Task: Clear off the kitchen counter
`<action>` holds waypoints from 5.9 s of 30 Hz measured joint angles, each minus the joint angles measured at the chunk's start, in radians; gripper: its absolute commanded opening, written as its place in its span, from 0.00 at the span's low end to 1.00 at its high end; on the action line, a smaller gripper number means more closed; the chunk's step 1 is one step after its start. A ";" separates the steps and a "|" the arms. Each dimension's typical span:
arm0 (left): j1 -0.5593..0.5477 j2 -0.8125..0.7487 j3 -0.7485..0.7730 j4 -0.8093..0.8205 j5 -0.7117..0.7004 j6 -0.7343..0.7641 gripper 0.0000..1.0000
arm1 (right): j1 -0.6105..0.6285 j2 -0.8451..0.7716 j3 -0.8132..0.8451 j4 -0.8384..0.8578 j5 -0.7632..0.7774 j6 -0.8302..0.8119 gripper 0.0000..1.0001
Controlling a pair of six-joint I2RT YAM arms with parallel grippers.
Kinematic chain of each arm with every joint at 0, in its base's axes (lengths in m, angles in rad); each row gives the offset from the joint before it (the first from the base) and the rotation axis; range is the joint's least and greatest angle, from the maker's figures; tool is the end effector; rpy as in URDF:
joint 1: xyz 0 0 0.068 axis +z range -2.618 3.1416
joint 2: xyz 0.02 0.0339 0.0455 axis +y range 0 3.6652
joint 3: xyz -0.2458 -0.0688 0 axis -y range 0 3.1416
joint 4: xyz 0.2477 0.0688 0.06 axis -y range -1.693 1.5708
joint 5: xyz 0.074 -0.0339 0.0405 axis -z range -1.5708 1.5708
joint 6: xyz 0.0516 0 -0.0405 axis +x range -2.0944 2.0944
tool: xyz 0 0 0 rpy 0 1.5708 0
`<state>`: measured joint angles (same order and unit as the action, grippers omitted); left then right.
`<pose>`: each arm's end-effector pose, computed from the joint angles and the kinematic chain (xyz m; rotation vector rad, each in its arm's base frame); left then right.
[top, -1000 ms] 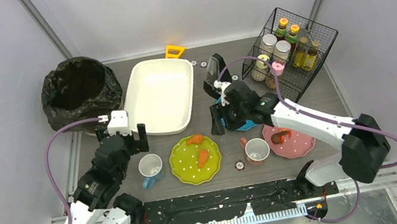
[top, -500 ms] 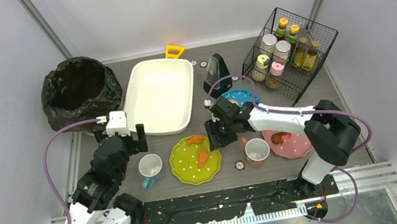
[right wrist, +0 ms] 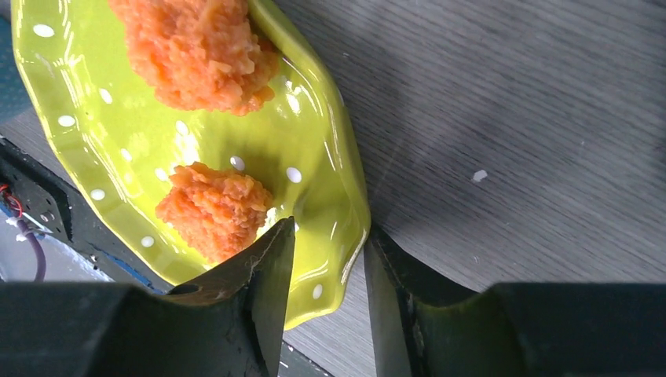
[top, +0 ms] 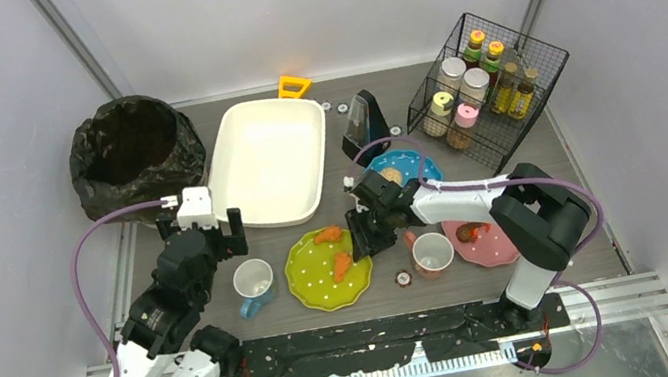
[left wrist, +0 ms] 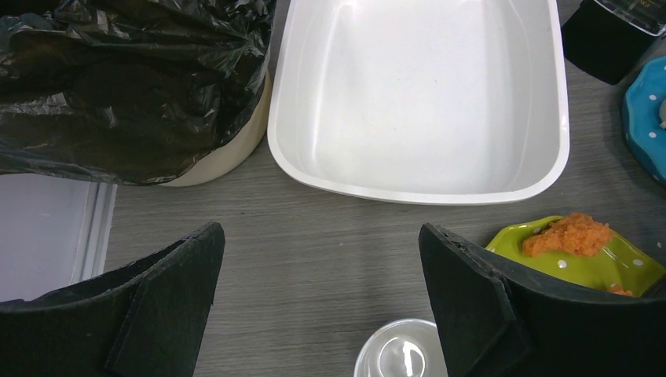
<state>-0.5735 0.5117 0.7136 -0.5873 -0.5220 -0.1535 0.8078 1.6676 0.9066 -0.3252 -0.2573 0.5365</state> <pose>0.1369 -0.0578 0.2977 0.0609 1.9018 0.0191 0.2132 0.2420 0.1211 -0.4727 2.7935 0.7224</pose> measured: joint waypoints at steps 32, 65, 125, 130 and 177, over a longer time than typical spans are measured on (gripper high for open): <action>0.000 0.064 -0.022 0.046 0.333 -0.342 0.96 | -0.293 -0.205 -0.188 0.108 -0.191 -0.039 0.05; 0.000 0.324 -0.190 0.430 0.781 -0.715 0.50 | -0.348 -0.396 -0.032 -0.054 -0.242 -0.058 0.05; 0.535 0.440 0.229 0.499 0.837 -1.244 0.00 | -0.496 -1.355 0.006 -0.251 0.513 -0.381 0.95; 0.714 0.439 0.235 0.479 0.794 -1.269 0.00 | -0.496 -1.422 -0.041 -0.269 0.571 -0.418 0.95; 0.796 0.733 0.562 0.572 0.078 0.186 0.00 | -0.434 -1.661 -0.330 -0.147 0.762 -0.505 0.95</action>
<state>0.2226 1.2446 1.2751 -0.0151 -0.4438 0.0326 0.3737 0.0063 0.5762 -0.4721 0.5045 0.0311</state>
